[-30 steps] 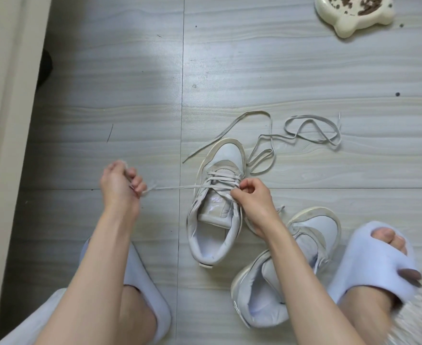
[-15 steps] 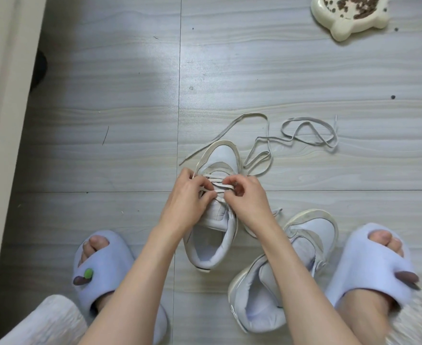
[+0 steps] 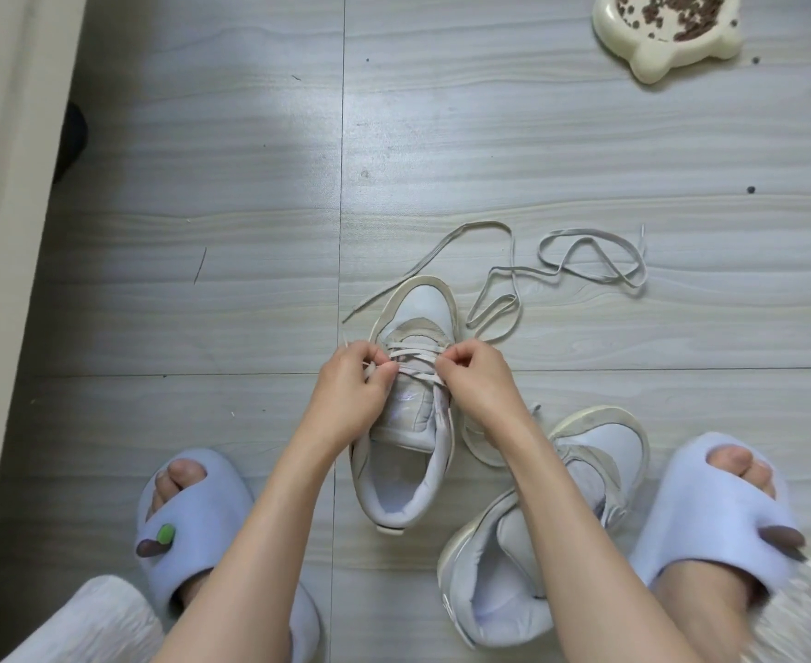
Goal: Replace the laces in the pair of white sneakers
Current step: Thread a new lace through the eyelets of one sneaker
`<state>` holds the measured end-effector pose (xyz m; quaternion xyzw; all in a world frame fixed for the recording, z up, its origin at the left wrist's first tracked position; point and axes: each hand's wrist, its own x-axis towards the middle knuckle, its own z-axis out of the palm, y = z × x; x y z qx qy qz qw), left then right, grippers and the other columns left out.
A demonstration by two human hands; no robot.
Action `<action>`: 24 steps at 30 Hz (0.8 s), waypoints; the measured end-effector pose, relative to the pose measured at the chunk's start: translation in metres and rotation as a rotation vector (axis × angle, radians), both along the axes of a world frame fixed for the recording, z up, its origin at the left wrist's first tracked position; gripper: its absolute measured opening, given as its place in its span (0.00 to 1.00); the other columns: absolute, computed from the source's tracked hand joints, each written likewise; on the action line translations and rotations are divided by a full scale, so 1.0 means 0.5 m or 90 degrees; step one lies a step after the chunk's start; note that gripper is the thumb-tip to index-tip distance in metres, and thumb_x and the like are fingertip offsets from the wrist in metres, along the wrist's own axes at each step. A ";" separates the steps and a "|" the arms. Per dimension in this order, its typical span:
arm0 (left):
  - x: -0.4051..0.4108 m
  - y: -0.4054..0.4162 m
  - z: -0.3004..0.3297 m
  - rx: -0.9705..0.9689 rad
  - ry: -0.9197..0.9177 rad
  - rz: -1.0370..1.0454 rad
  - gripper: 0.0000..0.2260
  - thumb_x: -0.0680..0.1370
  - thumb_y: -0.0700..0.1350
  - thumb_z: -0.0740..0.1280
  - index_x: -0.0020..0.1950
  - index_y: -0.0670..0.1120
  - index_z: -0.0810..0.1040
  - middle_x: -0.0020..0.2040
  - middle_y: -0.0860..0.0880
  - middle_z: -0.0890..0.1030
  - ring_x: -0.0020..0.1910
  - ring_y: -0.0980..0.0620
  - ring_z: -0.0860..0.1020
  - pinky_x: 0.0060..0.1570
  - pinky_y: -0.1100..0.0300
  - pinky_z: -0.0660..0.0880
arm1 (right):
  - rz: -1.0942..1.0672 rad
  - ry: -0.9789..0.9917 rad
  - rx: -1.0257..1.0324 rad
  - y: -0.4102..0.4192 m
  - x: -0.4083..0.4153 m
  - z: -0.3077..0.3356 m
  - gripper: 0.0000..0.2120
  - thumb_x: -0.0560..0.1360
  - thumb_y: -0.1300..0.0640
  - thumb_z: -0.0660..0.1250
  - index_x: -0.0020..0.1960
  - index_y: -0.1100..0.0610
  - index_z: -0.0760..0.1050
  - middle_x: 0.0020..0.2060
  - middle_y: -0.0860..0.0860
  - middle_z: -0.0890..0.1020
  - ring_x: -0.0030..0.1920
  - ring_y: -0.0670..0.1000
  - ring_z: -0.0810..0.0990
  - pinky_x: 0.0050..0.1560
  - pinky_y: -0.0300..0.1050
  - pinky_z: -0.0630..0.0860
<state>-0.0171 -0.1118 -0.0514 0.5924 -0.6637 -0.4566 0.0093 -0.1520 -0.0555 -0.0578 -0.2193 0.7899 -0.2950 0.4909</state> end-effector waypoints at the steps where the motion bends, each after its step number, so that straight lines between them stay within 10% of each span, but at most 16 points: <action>1: 0.005 -0.004 -0.003 0.030 0.025 0.038 0.08 0.76 0.43 0.65 0.38 0.51 0.72 0.40 0.51 0.76 0.42 0.51 0.72 0.45 0.59 0.66 | -0.026 -0.009 -0.004 0.005 0.001 -0.002 0.05 0.74 0.60 0.64 0.40 0.53 0.72 0.39 0.47 0.76 0.45 0.49 0.75 0.48 0.41 0.69; 16: 0.031 0.002 0.019 0.128 0.084 0.142 0.07 0.78 0.40 0.63 0.40 0.45 0.73 0.36 0.47 0.78 0.32 0.54 0.75 0.26 0.68 0.69 | 0.248 0.193 0.066 0.039 -0.029 0.049 0.12 0.73 0.44 0.67 0.37 0.50 0.72 0.37 0.47 0.78 0.45 0.52 0.76 0.43 0.44 0.67; 24: 0.063 -0.021 0.113 0.105 -0.073 -0.057 0.03 0.77 0.42 0.65 0.44 0.47 0.78 0.36 0.49 0.77 0.36 0.51 0.74 0.36 0.61 0.70 | 0.373 0.183 0.121 0.040 -0.050 0.135 0.14 0.75 0.50 0.65 0.34 0.57 0.77 0.31 0.52 0.78 0.40 0.54 0.77 0.39 0.45 0.70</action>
